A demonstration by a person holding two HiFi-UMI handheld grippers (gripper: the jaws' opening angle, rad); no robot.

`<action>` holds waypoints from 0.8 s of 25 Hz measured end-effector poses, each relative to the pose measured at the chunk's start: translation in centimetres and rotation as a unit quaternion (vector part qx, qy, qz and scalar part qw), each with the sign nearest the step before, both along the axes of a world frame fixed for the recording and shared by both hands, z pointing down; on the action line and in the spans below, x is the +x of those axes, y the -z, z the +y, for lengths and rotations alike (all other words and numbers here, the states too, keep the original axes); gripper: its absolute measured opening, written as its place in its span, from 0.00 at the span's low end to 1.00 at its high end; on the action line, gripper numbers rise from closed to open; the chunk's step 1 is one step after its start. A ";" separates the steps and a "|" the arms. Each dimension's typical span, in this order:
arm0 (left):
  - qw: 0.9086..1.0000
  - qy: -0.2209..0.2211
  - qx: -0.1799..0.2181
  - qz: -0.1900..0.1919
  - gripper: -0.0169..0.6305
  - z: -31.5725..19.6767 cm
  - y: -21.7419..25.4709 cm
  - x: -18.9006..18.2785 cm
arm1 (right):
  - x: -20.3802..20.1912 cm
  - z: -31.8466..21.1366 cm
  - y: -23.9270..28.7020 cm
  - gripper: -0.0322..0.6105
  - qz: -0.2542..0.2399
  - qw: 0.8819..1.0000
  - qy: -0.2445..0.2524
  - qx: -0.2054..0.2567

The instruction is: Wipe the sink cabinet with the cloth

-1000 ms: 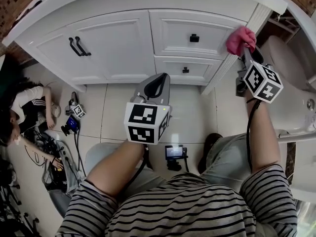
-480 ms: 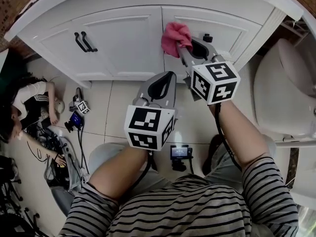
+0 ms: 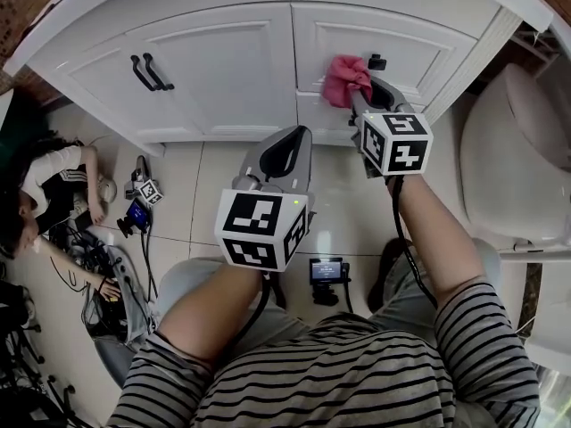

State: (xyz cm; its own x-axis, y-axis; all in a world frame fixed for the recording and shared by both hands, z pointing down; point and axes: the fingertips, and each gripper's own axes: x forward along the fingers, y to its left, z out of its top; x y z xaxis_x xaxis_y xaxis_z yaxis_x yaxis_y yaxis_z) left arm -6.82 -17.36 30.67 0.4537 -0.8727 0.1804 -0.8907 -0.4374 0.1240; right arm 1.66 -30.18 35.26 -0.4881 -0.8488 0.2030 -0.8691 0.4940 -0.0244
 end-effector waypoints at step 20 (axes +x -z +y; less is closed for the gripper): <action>1.000 -0.017 0.001 -0.008 0.03 0.2 -0.1 1.9 | 16.4 3.1 0.8 0.16 0.031 0.988 -0.149 0.001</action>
